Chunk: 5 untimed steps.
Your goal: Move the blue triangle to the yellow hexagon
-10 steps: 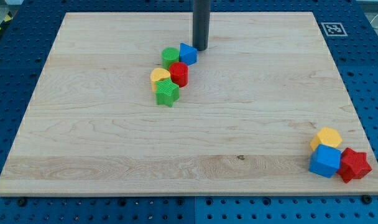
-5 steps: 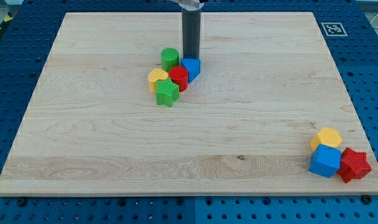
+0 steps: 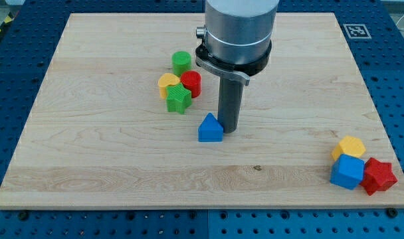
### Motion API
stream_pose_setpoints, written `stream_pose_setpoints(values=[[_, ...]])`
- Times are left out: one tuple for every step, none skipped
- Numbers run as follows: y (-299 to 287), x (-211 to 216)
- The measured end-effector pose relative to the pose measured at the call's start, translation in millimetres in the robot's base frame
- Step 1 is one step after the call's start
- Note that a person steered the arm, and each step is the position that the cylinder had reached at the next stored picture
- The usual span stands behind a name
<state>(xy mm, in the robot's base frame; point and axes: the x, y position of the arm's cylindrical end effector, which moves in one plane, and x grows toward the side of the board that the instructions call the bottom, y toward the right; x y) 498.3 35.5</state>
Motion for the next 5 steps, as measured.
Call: stream_pose_setpoints(values=[[-22,-25],[-37,-29],[-38,-29],[-39,-29],[-51,-29]])
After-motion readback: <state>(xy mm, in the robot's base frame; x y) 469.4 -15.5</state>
